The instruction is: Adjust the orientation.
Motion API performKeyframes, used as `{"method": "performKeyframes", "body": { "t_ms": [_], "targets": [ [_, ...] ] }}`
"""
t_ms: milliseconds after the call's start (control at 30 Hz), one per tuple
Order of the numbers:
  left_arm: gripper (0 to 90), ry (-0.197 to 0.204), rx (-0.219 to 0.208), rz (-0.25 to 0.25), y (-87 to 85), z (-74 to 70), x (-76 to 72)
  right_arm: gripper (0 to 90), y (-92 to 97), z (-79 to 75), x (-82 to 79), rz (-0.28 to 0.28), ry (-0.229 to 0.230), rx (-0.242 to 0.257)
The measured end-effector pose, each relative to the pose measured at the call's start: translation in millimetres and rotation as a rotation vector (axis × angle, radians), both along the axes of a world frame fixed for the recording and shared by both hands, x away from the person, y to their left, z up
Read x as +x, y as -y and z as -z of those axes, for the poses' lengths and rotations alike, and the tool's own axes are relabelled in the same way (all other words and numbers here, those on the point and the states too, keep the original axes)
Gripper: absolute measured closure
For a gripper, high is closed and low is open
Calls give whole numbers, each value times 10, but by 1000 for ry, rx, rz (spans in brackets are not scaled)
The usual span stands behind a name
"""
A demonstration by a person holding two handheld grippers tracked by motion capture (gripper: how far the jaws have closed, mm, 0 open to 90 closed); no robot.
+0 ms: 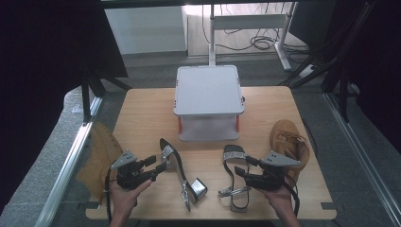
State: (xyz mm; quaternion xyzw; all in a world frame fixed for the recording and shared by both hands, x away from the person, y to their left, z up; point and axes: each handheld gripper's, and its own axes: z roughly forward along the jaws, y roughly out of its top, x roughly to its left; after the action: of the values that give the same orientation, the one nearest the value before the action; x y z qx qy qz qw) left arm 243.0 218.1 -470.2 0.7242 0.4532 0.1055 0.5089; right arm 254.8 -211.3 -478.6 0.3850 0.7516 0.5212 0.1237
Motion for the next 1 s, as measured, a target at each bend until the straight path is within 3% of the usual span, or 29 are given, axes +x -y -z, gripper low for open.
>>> {"method": "performKeyframes", "body": {
  "t_ms": [133, 300, 367, 433, 467, 533, 600, 667, 800, 900, 1000],
  "targets": [
    [435, 9, 22, -34, -5, -37, -65, 359, 16, 21, -30, -10, 18, -39],
    [479, 15, 20, -60, -41, -59, -42, 363, 61, 3, -37, -6, 27, -50],
    [553, 6, 25, -74, -53, -50, -21, 366, 106, 11, -25, 4, 21, -53],
    [580, 9, 36, -64, -50, -58, -34, 367, 115, 13, -23, 10, 18, -56],
    [655, 10, 49, -59, -46, -60, -44, 370, 112, 10, -24, 21, 17, -58],
    [697, -2, 57, -26, -39, -61, -56, 370, 102, 6, -26, 23, 17, -59],
    [827, -6, 67, -7, -32, -58, -67, 370, 44, -13, -47, 17, 31, -77],
    [877, -15, 64, 12, -28, -52, -84, 370, 6, -14, -59, 11, 32, -81],
    [896, -10, 91, 31, -33, -40, -138, 371, -25, -14, -72, 5, 27, -79],
    [899, -44, 61, 41, -63, 12, -133, 373, -64, -23, -80, -12, 26, -100],
    [899, -41, 73, 49, -43, 28, -147, 373, -62, -12, -76, -11, 21, -106]
  ]
}}
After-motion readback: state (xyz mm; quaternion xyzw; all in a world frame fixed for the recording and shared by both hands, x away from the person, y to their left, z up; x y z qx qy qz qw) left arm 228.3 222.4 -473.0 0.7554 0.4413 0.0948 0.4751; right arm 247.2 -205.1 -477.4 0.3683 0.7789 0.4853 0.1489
